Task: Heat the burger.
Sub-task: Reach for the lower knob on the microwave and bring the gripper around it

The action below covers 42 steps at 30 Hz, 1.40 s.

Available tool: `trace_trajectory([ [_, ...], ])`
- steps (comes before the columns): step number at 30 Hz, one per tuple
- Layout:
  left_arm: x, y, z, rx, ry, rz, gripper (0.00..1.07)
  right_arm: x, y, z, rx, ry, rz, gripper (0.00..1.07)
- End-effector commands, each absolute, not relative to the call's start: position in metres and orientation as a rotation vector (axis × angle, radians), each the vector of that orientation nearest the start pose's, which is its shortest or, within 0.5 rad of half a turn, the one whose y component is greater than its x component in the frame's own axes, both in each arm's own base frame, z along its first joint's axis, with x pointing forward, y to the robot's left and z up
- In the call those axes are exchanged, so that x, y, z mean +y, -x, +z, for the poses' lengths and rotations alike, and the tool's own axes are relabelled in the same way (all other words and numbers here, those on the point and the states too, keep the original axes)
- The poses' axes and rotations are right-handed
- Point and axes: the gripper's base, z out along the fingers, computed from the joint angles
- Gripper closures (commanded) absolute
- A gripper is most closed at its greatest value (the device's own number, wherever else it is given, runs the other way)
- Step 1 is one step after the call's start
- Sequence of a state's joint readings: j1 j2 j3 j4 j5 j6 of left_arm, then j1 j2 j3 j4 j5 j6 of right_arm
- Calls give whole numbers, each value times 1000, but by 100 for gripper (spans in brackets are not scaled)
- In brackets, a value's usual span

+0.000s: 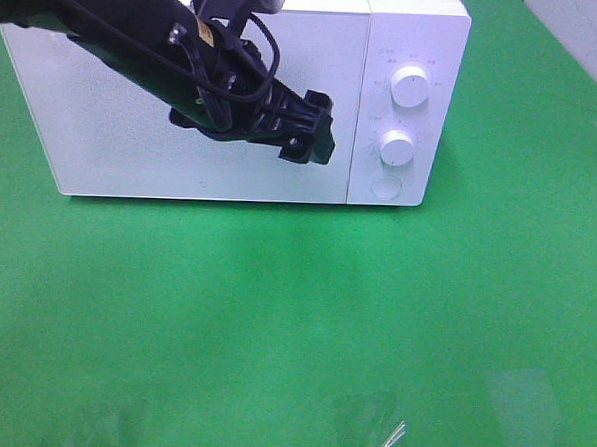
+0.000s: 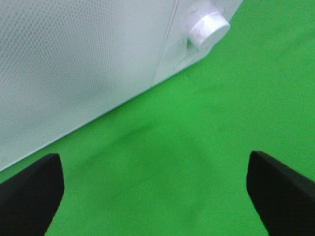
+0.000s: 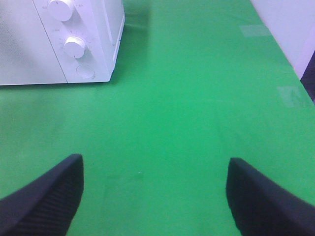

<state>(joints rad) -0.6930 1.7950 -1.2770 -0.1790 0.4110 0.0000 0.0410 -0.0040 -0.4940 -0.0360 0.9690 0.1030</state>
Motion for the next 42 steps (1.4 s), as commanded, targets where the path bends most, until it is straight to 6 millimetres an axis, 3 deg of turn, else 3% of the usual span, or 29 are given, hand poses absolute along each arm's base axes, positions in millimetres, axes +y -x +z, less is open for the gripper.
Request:
trace_trajectory([
  [1,-252,-285,256,2444,-710,-488,13,-3,5,283,1919,-64,50,32],
  [16,-220,-238,289,2707,-878,-431,13,-3,5,283,1919,-64,50,32],
  [19,-216,-234,293,2724,-880,-418,13,-3,5,283,1919,-64,50,32],
  [22,-204,-232,300,2765,-838,-389,14,-3,5,283,1919,-64,50,32],
  [23,-191,-236,303,2794,-796,-361,14,-3,5,283,1919,-64,50,32],
  [26,-185,-238,304,2808,-775,-354,14,-3,5,283,1919,-64,50,32],
  [29,-154,-247,310,2835,-642,-336,14,-3,5,283,1919,-64,50,32],
  [32,-139,-249,312,2837,-593,-328,14,-3,5,283,1919,-64,50,32],
  [33,-123,-249,315,2839,-530,-319,14,-3,5,283,1919,-64,50,32],
  [34,-104,-248,316,2847,-463,-305,14,-3,5,283,1919,-64,50,32],
  [35,-104,-248,316,2847,-463,-305,14,-3,5,283,1919,-64,50,32],
  [36,-88,-246,317,2848,-404,-291,14,-3,5,283,1919,-64,50,32],
  [39,-79,-244,317,2848,-369,-284,14,-3,5,283,1919,-64,50,32],
  [42,-49,-232,314,2855,-248,-258,14,-3,5,283,1919,-64,50,32],
])
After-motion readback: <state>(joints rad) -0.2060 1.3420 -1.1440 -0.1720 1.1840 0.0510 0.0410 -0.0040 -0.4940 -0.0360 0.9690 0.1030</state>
